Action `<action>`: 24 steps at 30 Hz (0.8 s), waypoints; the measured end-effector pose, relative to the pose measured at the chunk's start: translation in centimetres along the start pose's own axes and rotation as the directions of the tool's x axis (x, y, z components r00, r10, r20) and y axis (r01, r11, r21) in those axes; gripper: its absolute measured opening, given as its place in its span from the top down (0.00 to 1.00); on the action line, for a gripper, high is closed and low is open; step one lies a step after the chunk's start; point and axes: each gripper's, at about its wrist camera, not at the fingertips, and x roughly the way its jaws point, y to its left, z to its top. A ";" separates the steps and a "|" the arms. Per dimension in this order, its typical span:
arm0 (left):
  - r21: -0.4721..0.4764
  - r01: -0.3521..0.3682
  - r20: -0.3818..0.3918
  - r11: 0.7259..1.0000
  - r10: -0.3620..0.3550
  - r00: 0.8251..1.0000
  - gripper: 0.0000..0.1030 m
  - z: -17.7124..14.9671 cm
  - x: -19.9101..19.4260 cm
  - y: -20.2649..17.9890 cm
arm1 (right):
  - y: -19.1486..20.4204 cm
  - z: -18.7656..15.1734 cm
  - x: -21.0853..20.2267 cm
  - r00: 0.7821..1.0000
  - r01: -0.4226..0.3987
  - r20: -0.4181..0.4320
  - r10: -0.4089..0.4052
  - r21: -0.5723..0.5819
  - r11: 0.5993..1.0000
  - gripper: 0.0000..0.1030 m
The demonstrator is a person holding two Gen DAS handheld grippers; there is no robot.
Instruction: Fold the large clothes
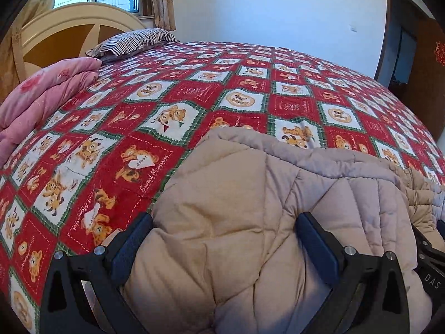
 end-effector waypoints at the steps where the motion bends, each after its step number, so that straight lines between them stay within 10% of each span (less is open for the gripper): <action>1: 0.003 -0.004 -0.003 1.000 0.004 1.000 0.01 0.0 0.1 0.0 | 0.0 0.0 0.1 1.000 0.000 -0.004 0.000 0.000 1.000 0.00; 24: 0.012 -0.017 -0.017 1.000 0.017 1.000 0.01 -0.1 0.5 -0.1 | 0.4 0.2 1.3 0.998 0.021 -0.052 -0.023 -0.024 0.999 0.00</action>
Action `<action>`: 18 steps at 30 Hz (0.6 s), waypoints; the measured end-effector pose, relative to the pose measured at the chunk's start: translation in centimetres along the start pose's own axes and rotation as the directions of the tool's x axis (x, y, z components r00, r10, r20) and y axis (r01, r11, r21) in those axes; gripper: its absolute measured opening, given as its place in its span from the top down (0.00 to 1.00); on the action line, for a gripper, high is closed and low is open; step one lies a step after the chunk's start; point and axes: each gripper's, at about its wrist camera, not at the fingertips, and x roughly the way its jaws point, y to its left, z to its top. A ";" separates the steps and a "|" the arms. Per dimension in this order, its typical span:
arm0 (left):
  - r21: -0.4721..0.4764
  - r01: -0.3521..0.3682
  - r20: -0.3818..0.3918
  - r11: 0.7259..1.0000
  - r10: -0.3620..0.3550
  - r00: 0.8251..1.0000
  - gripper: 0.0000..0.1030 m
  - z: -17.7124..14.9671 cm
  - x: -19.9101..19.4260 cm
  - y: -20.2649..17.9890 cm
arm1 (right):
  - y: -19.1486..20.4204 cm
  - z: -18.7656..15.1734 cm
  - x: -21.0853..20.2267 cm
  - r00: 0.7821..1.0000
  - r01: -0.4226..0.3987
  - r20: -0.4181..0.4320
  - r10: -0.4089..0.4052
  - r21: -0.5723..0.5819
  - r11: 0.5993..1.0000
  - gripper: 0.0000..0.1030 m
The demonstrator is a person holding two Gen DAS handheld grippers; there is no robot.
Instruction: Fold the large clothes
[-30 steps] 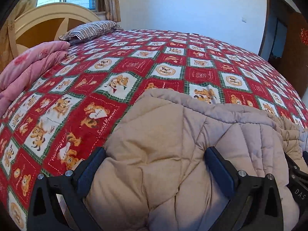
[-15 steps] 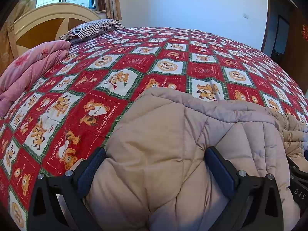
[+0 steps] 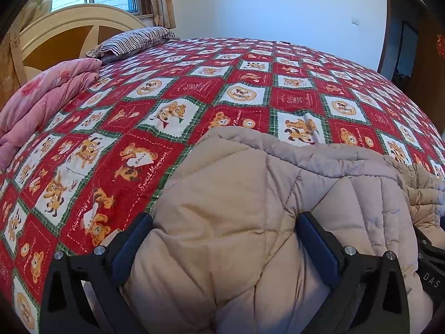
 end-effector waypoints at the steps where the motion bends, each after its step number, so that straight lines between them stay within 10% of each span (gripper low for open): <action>1: 0.000 -0.001 0.001 1.000 0.001 1.000 0.01 0.0 0.0 -0.1 | 0.0 0.0 0.0 1.000 0.000 -0.001 0.000 -0.001 1.000 0.00; 18: 0.009 0.000 -0.017 1.000 0.001 1.000 0.01 0.2 0.0 -0.1 | 0.1 0.3 0.3 1.000 0.007 -0.023 -0.007 -0.017 1.000 0.00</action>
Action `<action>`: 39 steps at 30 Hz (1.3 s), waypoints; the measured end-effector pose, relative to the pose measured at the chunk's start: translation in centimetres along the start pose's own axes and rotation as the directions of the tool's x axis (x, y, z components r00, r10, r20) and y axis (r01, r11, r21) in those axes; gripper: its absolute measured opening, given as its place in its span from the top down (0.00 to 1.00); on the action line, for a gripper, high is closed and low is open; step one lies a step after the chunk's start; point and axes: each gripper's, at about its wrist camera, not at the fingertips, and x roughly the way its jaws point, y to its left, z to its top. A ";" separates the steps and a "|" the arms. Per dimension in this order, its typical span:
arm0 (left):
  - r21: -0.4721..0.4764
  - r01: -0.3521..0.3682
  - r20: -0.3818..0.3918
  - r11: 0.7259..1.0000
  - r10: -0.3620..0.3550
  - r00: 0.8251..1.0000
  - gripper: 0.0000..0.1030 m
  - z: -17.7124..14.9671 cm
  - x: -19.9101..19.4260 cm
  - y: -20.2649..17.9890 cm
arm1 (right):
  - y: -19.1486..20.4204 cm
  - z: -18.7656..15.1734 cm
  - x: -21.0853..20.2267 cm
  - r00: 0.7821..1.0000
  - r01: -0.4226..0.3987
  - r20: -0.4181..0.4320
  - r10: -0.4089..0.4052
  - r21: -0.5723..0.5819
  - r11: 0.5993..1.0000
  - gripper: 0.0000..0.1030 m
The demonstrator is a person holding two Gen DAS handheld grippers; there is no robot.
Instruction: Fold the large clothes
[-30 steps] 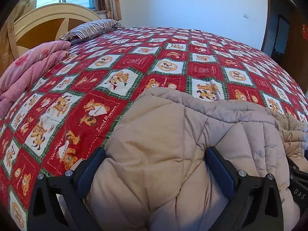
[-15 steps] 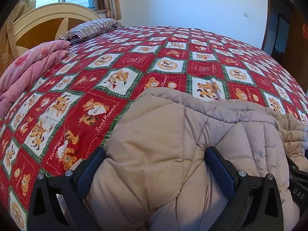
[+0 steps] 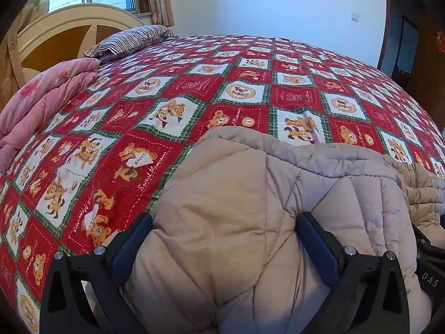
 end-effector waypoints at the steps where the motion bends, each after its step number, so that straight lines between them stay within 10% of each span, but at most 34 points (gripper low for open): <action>1: -0.001 0.002 0.002 1.000 -0.002 1.000 0.01 0.0 0.0 0.1 | 0.0 0.0 0.0 1.000 -0.001 0.000 0.001 0.000 1.000 0.00; 9: 0.010 0.118 -0.059 0.993 -0.117 0.991 0.01 0.5 -4.1 2.1 | -0.4 -0.1 -1.2 0.999 -0.033 -0.003 0.033 -0.002 0.999 0.00; 16: 0.021 0.062 -0.023 0.998 -0.061 0.998 0.01 -5.1 -8.7 5.7 | -1.1 -5.0 -8.3 0.999 0.008 0.054 -0.006 -0.047 0.999 0.00; 31: -0.049 0.062 0.010 0.997 -0.061 0.998 0.01 -8.4 -7.0 5.8 | -0.5 -8.6 -6.9 0.991 0.052 0.127 -0.046 -0.047 0.998 0.00; 39: -0.199 0.077 0.099 0.977 -0.058 0.993 0.01 -12.7 -13.8 10.3 | -2.1 -12.1 -12.4 0.988 -0.030 0.152 0.028 0.009 1.000 0.00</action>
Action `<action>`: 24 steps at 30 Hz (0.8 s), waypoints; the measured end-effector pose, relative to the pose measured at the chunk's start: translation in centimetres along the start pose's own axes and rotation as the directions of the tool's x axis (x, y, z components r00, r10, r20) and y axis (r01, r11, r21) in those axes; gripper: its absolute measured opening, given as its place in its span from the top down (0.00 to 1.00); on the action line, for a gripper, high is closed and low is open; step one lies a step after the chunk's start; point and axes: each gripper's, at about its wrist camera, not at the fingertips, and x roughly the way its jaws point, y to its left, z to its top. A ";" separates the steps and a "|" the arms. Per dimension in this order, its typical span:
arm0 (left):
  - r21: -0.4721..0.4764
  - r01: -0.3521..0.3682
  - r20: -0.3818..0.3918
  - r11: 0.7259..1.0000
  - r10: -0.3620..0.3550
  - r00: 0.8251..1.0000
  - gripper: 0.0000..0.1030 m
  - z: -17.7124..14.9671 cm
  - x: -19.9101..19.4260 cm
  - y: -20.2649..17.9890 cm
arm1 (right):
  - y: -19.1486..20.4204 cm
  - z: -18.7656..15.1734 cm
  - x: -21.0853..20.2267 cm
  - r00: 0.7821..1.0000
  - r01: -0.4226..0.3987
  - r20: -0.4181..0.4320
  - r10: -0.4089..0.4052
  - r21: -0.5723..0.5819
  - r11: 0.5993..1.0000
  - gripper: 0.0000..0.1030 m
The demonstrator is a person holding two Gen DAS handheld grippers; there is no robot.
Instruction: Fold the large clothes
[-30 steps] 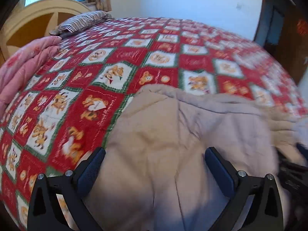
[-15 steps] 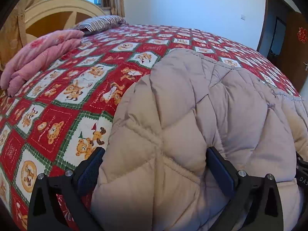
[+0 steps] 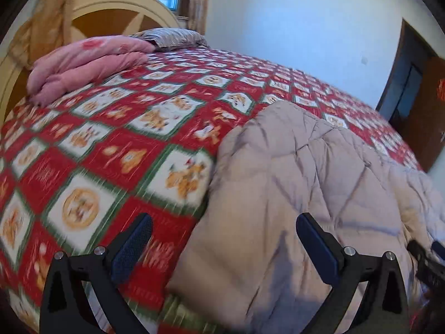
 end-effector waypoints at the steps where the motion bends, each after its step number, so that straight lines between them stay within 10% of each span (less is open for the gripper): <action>1: -0.007 0.005 -0.017 1.000 -0.005 1.000 0.01 -0.5 0.2 0.2 | 0.2 -0.8 -0.8 1.000 0.006 0.008 -0.006 -0.006 1.000 0.00; 9: -0.022 0.086 -0.074 0.996 -0.087 0.993 0.04 -1.9 2.2 -0.5 | 1.6 -4.7 -0.1 0.998 0.048 0.041 -0.044 -0.083 0.995 0.00; 15: -0.016 0.180 -0.035 0.984 -0.181 0.983 0.62 -1.3 1.0 -0.9 | 1.5 -4.3 -0.2 0.999 0.039 0.038 -0.037 -0.066 0.997 0.00; 24: 0.012 0.237 0.050 0.971 -0.237 0.970 0.75 -0.2 -2.7 0.9 | 3.9 -4.9 -1.2 0.991 0.126 0.043 -0.124 -0.048 0.991 0.00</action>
